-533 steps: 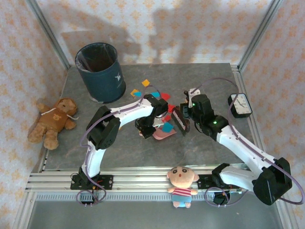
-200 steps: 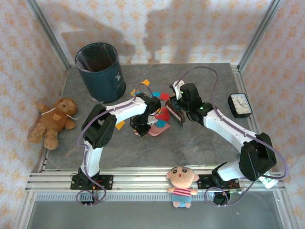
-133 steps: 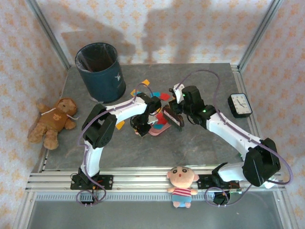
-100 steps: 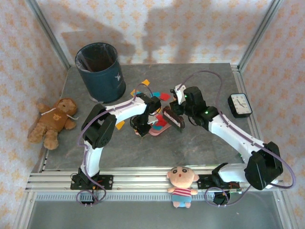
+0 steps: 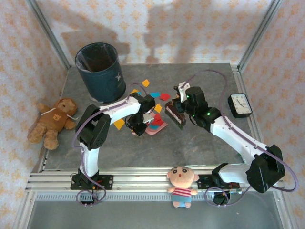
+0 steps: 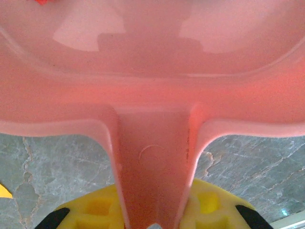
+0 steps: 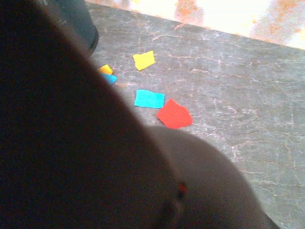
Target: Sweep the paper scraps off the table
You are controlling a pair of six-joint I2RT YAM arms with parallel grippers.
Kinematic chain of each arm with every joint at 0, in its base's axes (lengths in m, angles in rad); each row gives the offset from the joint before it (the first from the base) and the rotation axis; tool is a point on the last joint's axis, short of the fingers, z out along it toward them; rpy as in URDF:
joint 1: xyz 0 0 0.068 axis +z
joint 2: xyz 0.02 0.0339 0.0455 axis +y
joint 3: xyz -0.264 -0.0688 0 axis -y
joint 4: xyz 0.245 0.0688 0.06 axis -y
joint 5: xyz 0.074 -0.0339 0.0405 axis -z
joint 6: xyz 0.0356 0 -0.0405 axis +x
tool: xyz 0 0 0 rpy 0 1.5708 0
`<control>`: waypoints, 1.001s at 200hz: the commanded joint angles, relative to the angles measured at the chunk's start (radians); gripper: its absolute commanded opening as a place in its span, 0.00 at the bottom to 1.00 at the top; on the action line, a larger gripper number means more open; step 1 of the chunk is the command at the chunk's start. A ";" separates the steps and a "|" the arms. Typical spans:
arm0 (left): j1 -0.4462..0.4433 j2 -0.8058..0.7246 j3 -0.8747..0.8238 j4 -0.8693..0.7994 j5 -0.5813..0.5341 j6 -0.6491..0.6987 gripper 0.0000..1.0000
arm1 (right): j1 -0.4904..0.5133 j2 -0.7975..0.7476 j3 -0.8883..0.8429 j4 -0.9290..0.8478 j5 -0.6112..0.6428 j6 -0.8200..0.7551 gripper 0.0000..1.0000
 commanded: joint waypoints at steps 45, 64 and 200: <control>0.039 -0.037 -0.012 -0.036 -0.022 -0.006 0.00 | 0.004 0.147 0.087 0.179 0.316 0.008 0.00; 0.042 -0.031 -0.008 -0.037 -0.018 -0.002 0.00 | 0.002 0.210 0.120 0.230 0.329 -0.018 0.00; 0.052 0.037 0.063 -0.058 -0.011 0.008 0.00 | -0.031 0.445 0.268 0.238 0.014 -0.199 0.00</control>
